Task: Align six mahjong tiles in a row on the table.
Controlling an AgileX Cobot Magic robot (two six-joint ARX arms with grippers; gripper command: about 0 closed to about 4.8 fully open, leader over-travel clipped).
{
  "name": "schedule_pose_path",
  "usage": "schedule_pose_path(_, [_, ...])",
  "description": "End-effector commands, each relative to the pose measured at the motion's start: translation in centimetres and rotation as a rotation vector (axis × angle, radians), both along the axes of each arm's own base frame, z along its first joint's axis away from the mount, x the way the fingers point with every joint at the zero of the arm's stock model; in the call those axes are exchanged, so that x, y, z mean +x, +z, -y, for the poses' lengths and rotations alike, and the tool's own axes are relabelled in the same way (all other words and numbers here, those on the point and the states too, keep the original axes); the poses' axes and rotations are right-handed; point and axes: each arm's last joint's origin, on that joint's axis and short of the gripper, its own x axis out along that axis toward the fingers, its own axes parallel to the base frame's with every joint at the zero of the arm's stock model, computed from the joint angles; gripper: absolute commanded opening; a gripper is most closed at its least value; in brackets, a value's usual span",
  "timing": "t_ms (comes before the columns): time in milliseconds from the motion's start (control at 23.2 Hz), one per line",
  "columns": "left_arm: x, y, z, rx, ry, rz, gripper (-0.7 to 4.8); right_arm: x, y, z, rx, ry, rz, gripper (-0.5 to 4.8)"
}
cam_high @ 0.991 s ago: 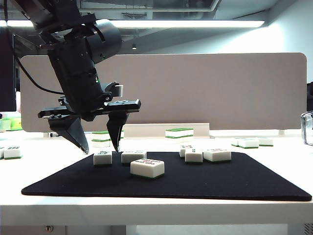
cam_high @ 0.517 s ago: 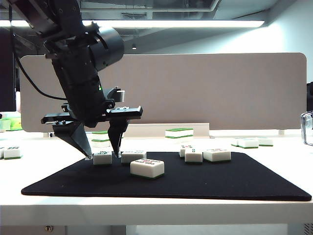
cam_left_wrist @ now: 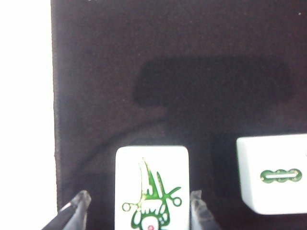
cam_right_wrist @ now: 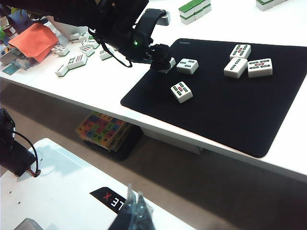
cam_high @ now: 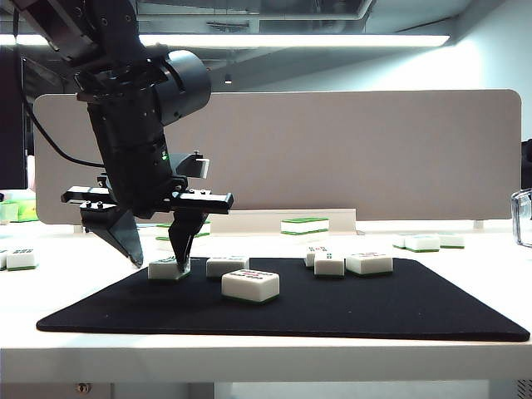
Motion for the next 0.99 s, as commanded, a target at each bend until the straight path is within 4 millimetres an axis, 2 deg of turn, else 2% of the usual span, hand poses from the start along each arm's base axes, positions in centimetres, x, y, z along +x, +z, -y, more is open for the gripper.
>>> schedule_pose_path(43, [0.0,0.1,0.0,0.02,-0.016,0.006,2.74,-0.3,0.0,0.0,-0.002,0.004,0.026,-0.01])
schedule_pose_path(129, [-0.1,0.4,0.0,-0.001,-0.027,0.001,2.74,-0.3,0.0,0.0,-0.002,0.004,0.026,-0.01])
schedule_pose_path(259, [-0.7,2.1,0.2,-0.143,-0.117,-0.02,2.74,-0.3,0.0,0.0,-0.002,0.004,0.026,-0.01])
schedule_pose_path(345, [-0.9,2.8,0.3,-0.176,-0.186,-0.013,2.74,-0.3,0.0,0.0,-0.001,0.004,0.026,-0.01])
schedule_pose_path(560, [-1.1,3.1,0.7,-0.249,-0.321,-0.034,2.74,-0.3,0.0,0.0,-0.002,0.003,0.026,-0.01])
schedule_pose_path(776, [-1.6,4.1,2.3,-0.256,-0.417,-0.025,2.74,-0.2,0.0,0.0,-0.006,-0.005,0.026,-0.01])
schedule_pose_path(862, [-1.8,5.6,3.2,-0.249,-0.435,-0.026,2.74,-0.2,0.0,0.1,-0.01,-0.014,0.026,-0.01])
schedule_pose_path(948, [-1.7,7.7,3.9,-0.249,-0.445,-0.007,2.74,-0.2,0.0,0.0,-0.01,-0.014,0.026,-0.01])
schedule_pose_path(991, [-1.5,9.4,4.3,-0.261,-0.451,0.019,2.74,-0.2,0.0,0.0,-0.01,-0.014,0.026,-0.01])
